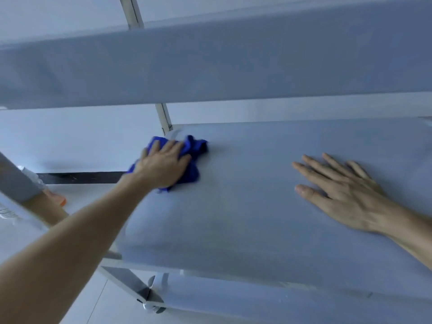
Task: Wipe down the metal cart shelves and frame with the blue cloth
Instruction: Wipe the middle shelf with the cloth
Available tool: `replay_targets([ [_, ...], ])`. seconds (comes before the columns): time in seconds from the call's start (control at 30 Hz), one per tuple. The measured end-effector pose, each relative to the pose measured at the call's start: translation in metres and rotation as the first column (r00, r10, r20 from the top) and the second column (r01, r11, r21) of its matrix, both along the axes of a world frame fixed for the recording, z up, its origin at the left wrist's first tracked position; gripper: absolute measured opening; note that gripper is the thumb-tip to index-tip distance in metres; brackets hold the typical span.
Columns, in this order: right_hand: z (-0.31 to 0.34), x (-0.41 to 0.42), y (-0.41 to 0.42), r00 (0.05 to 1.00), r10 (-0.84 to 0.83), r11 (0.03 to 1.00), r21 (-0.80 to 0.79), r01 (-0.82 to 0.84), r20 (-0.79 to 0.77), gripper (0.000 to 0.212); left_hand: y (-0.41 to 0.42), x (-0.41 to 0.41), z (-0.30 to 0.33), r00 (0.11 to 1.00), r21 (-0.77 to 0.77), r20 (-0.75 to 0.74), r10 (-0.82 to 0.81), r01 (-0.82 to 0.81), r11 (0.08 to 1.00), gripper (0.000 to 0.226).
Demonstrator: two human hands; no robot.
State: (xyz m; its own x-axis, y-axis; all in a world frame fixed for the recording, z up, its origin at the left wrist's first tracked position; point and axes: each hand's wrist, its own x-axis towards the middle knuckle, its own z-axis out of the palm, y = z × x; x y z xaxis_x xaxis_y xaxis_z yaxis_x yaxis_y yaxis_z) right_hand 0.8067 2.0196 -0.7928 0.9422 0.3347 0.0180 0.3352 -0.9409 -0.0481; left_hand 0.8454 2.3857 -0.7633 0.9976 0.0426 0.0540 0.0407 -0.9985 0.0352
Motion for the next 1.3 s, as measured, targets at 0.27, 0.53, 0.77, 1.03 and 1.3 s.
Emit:
replay_targets([
  [0.27,0.006,0.000,0.019,0.999,-0.036,0.999,0.002,0.036,-0.012,0.099,-0.055,0.052,0.001,0.998,-0.075,-0.036,0.044,-0.046,0.996,0.078],
  [0.53,0.021,-0.011,0.013,0.997,-0.053,0.997,-0.056,0.050,-0.064,0.102,-0.109,0.041,-0.001,0.923,-0.067,-0.008,-0.385,0.383,0.921,0.068],
  [0.77,0.020,-0.012,0.018,0.997,-0.049,0.997,-0.063,0.045,-0.067,0.103,-0.008,0.099,-0.001,0.998,-0.012,0.027,0.065,-0.064,0.998,0.078],
  [1.03,0.020,0.004,0.027,0.993,-0.074,0.997,0.010,0.076,-0.087,0.095,-0.061,0.097,0.004,0.992,-0.088,-0.106,-0.071,0.062,0.994,0.071],
  [1.3,0.022,0.016,0.024,0.984,-0.122,0.992,0.016,0.125,-0.130,0.077,-0.071,-0.008,0.001,0.919,-0.065,-0.086,-0.384,0.379,0.923,0.072],
])
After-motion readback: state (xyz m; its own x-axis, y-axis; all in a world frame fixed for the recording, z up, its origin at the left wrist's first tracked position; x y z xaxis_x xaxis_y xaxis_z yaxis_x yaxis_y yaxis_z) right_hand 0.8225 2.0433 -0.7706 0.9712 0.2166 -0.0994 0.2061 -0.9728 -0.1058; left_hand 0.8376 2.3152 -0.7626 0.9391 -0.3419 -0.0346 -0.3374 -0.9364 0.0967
